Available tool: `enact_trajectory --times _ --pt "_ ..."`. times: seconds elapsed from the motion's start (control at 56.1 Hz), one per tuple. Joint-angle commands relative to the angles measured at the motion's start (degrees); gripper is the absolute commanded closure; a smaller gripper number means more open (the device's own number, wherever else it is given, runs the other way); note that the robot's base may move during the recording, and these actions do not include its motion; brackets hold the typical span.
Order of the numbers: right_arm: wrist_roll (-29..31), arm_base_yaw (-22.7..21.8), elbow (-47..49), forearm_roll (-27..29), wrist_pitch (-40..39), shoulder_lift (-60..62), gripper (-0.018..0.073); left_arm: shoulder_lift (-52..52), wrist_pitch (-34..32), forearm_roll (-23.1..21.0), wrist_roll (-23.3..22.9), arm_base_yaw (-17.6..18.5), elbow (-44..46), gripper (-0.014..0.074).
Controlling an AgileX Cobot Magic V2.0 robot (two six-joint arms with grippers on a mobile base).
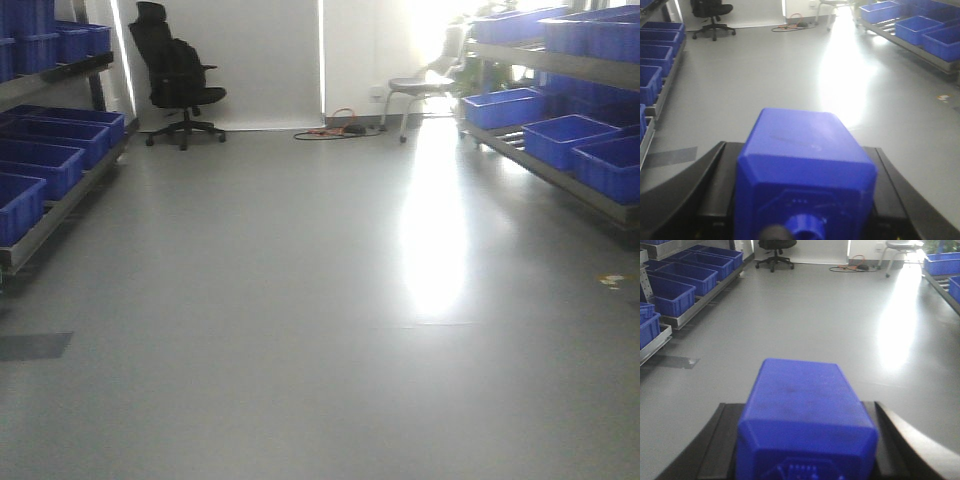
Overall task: Pick and sort blue part to right shelf
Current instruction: 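Drive the base up to the rack of blue bins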
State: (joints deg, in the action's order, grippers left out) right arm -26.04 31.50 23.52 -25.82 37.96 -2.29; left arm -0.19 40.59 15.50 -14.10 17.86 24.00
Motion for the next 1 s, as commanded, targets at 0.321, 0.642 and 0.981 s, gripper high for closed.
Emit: enact_trajectory --times 0.321,0.642,0.981 --pt "0.5 -0.2 1.6 -2.0 -4.9 -1.0 0.0431 -1.3 -5.2 0.5 -0.2 0.3 1.5 0.0265" --pt "0.5 -0.2 1.6 -2.0 -4.9 -1.0 0.0431 -1.3 -5.2 0.5 -0.2 0.3 1.5 0.0265" --pt "0.5 -0.2 1.6 -2.0 -4.9 -1.0 0.0431 -1.3 -5.2 0.6 -0.2 0.3 1.5 0.0265"
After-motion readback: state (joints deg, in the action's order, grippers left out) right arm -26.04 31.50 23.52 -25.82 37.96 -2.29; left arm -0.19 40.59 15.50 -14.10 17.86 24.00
